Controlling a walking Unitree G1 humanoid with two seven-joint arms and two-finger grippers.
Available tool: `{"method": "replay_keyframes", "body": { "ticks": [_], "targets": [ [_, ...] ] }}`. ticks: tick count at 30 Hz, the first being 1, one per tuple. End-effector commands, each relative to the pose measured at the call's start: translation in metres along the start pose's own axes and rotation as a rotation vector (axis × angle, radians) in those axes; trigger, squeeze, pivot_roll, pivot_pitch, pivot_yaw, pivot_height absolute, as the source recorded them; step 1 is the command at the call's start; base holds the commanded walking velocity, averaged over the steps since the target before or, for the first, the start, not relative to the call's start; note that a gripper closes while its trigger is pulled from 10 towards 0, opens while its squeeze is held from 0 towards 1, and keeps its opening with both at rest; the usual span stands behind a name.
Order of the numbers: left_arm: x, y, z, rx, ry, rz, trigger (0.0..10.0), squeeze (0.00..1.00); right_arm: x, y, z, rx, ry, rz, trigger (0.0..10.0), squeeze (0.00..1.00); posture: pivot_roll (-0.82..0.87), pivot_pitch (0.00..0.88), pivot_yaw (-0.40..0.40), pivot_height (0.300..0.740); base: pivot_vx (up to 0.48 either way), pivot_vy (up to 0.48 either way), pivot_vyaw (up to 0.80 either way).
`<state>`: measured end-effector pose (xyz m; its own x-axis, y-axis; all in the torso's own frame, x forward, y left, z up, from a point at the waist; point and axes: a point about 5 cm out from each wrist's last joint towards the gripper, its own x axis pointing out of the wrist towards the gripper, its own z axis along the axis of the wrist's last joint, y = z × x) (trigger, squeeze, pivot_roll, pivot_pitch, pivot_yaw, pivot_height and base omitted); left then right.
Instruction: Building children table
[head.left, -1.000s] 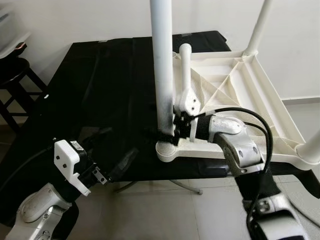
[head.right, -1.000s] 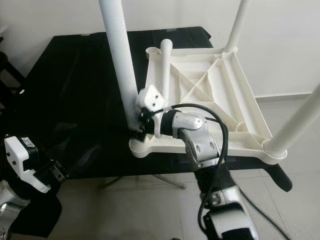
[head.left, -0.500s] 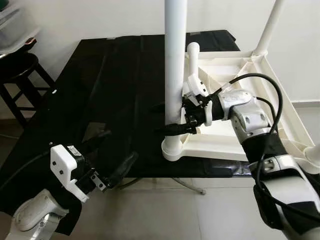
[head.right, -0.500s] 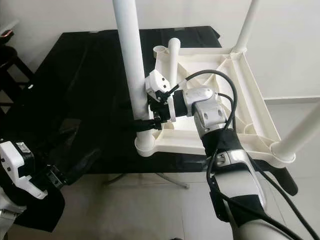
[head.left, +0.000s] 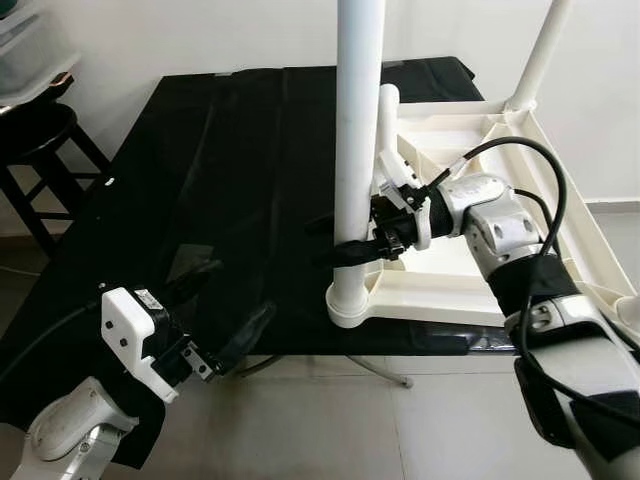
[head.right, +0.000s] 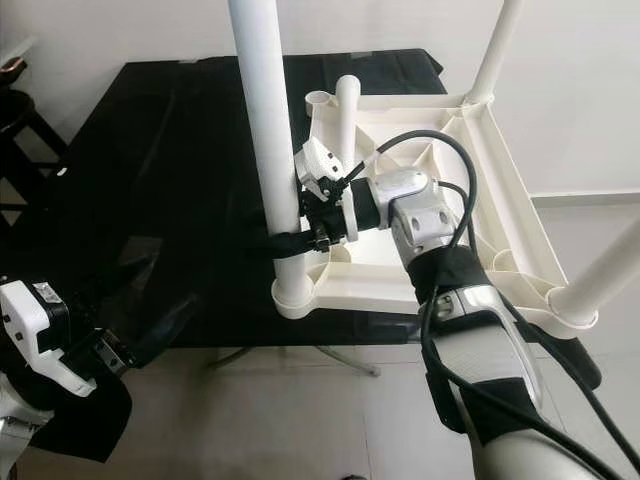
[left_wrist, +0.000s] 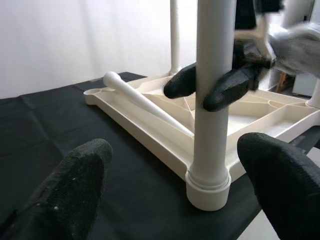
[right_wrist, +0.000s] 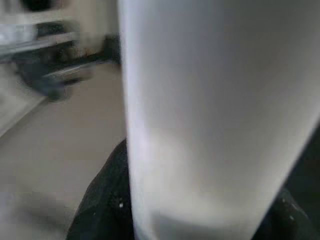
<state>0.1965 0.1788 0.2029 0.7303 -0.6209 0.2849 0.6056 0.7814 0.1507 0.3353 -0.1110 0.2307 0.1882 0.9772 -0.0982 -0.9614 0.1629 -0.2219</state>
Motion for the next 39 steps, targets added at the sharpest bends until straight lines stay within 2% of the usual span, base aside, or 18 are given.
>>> {"method": "replay_keyframes", "body": {
  "ticks": [1,2,3,5,9,14,15,17,18,19,20,21,22,25,32,33,34,39],
  "targets": [
    [0.000,0.000,-0.001,-0.005,0.006,-0.018,10.0,0.00,0.011,0.023,-0.045,0.102,0.192,-0.160,0.0,0.00,-0.02,0.190,0.040,0.740,0.000,0.000,0.00],
    [0.000,0.000,-0.001,-0.005,0.006,-0.018,10.0,0.00,0.011,0.023,-0.045,0.102,0.192,-0.160,0.0,0.00,-0.02,0.190,0.040,0.740,0.000,0.000,0.00],
    [0.001,0.001,-0.002,-0.008,0.007,-0.023,10.0,0.00,0.019,0.036,-0.062,0.180,0.218,-0.500,0.0,0.00,-0.03,0.187,0.057,0.740,0.000,0.000,0.00],
    [0.005,0.002,-0.004,-0.012,0.005,-0.041,10.0,0.00,0.023,0.065,-0.079,0.236,0.253,-0.826,0.0,0.00,-0.04,0.179,0.067,0.740,0.000,0.000,0.00],
    [0.010,0.005,-0.005,-0.009,-0.001,-0.059,10.0,0.00,0.035,0.070,-0.084,0.262,0.247,-0.842,0.0,0.00,-0.05,0.149,0.073,0.740,0.000,0.000,0.00],
    [0.013,0.007,-0.004,0.003,-0.009,-0.064,10.0,0.00,0.045,0.060,-0.081,0.260,0.237,-0.804,0.0,0.00,-0.05,0.134,0.069,0.740,0.000,0.000,0.00],
    [0.012,0.008,-0.004,0.006,-0.010,-0.058,10.0,0.00,0.045,0.055,-0.077,0.244,0.241,-0.793,10.0,0.00,-0.05,0.134,0.069,0.740,0.000,0.000,0.00],
    [0.012,0.007,-0.004,0.004,-0.010,-0.055,10.0,0.00,0.047,0.051,-0.072,0.257,0.206,-0.754,10.0,0.00,-0.05,0.130,0.066,0.740,0.000,0.000,0.00],
    [0.012,0.006,-0.005,0.002,-0.010,-0.054,10.0,0.00,0.050,0.050,-0.067,0.271,0.166,-0.681,10.0,0.79,-0.05,0.130,0.066,0.740,0.000,0.000,0.00],
    [0.012,0.006,-0.005,0.002,-0.010,-0.054,10.0,0.00,0.050,0.050,-0.067,0.271,0.166,-0.681,10.0,0.79,-0.05,0.130,0.066,0.740,0.000,0.000,0.00],
    [0.012,0.005,-0.005,0.000,-0.010,-0.054,10.0,0.00,0.051,0.050,-0.058,0.299,0.115,-0.613,10.0,1.00,-0.05,0.131,0.064,0.740,0.000,0.000,0.00],
    [0.012,0.005,-0.005,0.000,-0.010,-0.054,10.0,0.00,0.051,0.050,-0.058,0.299,0.115,-0.613,10.0,1.00,-0.05,0.131,0.064,0.740,0.000,0.000,0.00],
    [0.013,0.003,-0.006,-0.003,-0.012,-0.057,10.0,0.00,0.050,0.046,-0.035,0.270,0.036,-0.513,10.0,1.00,-0.04,0.131,0.063,0.740,0.000,0.000,0.00],
    [0.014,0.003,-0.006,-0.005,-0.014,-0.060,10.0,0.00,0.046,0.042,-0.015,0.198,-0.026,-0.398,10.0,1.00,-0.04,0.132,0.062,0.740,0.000,0.000,0.00],
    [0.015,0.004,-0.006,-0.002,-0.017,-0.064,10.0,0.00,0.033,0.018,0.004,0.012,-0.032,-0.125,10.0,1.00,-0.03,0.136,0.060,0.740,0.000,0.000,0.00],
    [0.016,0.004,-0.006,-0.001,-0.018,-0.064,10.0,0.00,0.031,0.013,0.005,0.003,-0.022,-0.060,10.0,0.82,-0.03,0.136,0.060,0.740,0.000,0.000,0.00],
    [0.015,0.004,-0.006,-0.001,-0.018,-0.062,10.0,0.00,0.032,0.008,0.005,0.001,0.000,0.021,10.0,0.00,-0.03,0.136,0.060,0.740,0.000,0.000,0.00],
    [0.013,0.001,-0.005,-0.003,-0.015,-0.058,10.0,0.00,0.041,-0.004,0.006,-0.006,0.040,0.139,10.0,0.00,-0.01,0.145,0.055,0.740,0.000,0.000,0.00]
  ]
}}
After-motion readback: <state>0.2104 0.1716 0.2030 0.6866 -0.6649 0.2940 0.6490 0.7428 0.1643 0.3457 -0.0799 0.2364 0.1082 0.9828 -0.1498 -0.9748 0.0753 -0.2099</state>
